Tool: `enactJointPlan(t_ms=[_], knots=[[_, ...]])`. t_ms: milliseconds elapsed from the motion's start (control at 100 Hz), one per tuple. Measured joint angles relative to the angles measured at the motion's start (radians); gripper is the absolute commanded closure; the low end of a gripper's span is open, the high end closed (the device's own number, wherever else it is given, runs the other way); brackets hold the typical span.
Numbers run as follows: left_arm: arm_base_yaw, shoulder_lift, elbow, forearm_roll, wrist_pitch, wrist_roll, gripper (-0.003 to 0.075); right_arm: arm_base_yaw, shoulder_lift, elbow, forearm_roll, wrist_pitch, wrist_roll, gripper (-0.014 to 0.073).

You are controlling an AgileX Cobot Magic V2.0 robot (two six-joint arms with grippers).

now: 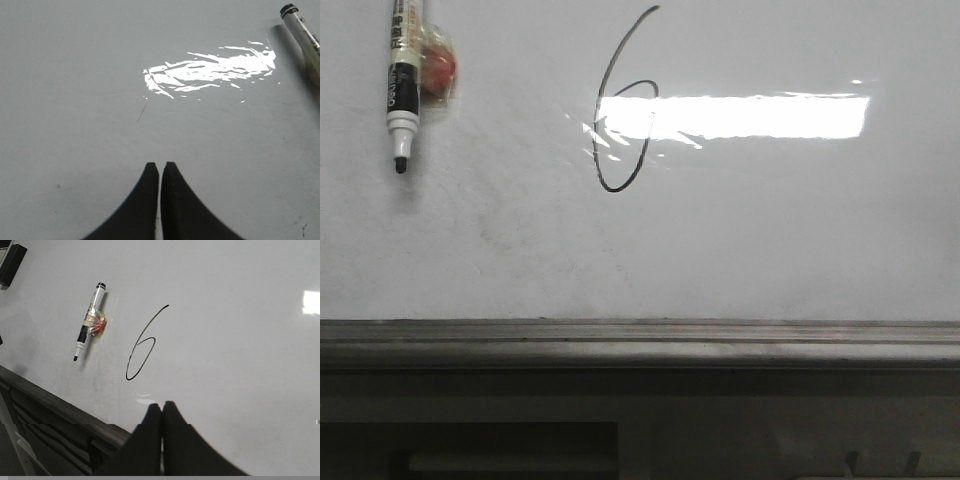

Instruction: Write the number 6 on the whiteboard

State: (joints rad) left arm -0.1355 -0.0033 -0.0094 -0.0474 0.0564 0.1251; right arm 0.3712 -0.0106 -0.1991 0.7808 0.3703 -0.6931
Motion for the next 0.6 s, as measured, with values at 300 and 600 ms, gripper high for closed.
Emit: enactJointPlan(t_ms=[300,600], knots=[[0.000,0.000,0.000,0.000,0.000,0.000,0.0740,-0.106,0.000,0.056,-0.424,-0.135,0.239,0.0659],[0.000,0.000,0.000,0.000,0.000,0.000,0.0740,-0.352,0.000,0.191,-0.717,-0.242,0.394,0.0659]])
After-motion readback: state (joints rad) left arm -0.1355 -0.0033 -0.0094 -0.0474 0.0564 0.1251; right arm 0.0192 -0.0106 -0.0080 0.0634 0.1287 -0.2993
